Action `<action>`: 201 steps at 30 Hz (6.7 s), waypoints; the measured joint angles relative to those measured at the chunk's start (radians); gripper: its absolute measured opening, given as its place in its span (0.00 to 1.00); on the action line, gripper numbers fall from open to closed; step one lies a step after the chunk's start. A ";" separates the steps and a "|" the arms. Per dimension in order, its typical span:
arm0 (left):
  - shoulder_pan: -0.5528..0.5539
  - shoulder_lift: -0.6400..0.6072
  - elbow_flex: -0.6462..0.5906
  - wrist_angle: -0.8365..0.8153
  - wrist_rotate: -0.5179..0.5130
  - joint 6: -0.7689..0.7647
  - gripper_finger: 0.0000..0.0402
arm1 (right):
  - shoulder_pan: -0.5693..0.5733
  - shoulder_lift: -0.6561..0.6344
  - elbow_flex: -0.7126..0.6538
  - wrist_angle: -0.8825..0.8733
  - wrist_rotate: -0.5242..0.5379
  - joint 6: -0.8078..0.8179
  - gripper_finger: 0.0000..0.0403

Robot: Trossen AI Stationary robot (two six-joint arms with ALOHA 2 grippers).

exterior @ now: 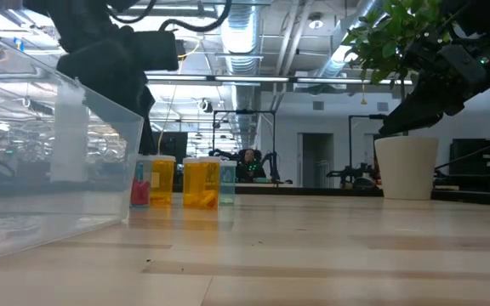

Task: Pick and place medicine bottles into bin by pill shape (circle, oval)
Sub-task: Put the blue pill bottle into the left transparent bin

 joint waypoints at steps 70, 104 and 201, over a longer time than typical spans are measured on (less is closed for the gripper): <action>-0.361 0.044 0.644 -0.687 -0.070 -0.410 0.29 | 0.000 0.000 0.000 -0.011 0.000 0.000 0.58; -0.754 0.209 0.512 -0.899 -0.125 -1.030 0.30 | -0.001 0.000 0.000 -0.011 0.005 0.010 0.58; -0.664 0.120 0.148 -0.548 -0.105 -0.906 0.49 | -0.001 0.000 0.000 -0.011 0.005 0.009 0.58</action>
